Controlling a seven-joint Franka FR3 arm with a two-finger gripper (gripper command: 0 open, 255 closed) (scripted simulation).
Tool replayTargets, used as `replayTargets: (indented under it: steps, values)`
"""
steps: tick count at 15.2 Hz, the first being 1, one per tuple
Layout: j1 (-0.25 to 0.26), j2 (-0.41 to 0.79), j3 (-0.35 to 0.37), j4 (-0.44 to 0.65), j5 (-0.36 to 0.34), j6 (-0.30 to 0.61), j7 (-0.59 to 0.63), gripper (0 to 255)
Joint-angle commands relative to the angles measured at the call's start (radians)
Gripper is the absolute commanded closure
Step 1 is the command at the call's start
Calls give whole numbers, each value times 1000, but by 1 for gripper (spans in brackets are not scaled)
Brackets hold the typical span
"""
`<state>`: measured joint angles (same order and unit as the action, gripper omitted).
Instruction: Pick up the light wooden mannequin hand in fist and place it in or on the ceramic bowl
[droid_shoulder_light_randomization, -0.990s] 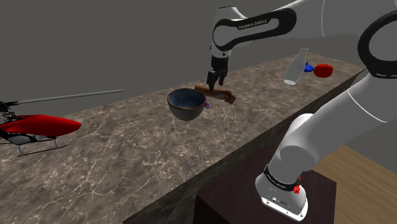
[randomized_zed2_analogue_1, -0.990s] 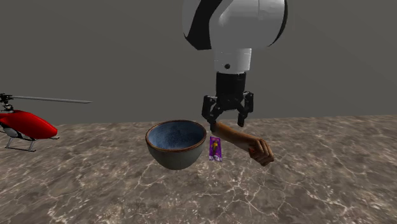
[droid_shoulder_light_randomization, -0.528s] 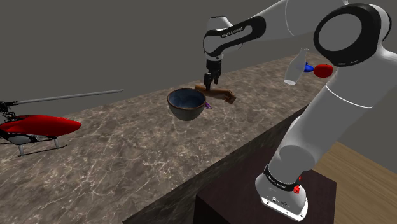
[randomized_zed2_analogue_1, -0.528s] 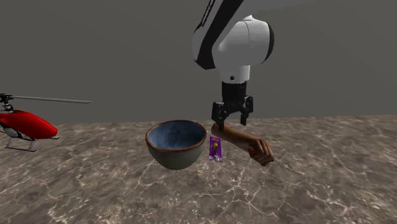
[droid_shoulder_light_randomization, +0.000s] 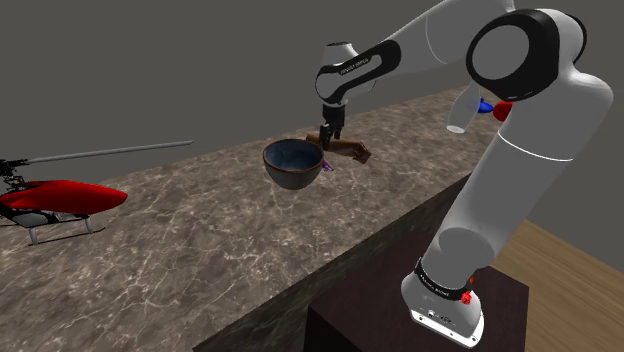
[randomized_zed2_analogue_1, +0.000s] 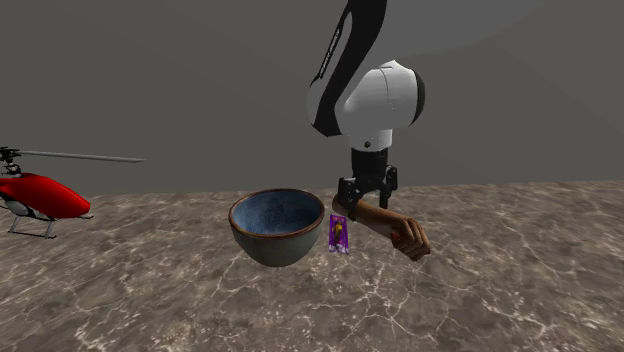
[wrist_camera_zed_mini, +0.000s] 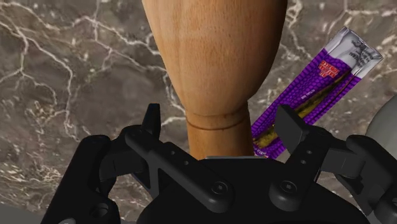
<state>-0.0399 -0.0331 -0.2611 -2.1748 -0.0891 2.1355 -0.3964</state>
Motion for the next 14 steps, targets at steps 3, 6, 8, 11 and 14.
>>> replayTargets:
  steps: [3,6,8,11,14]
  values:
    - [-1,12,-1,-9,2,21,-1,0]
    - [-1,12,-1,-9,2,21,-1,0]
    - [-1,12,-1,-9,2,21,-1,0]
    - [-1,12,-1,-9,2,21,-1,255]
    - [-1,12,-1,-9,2,21,-1,255]
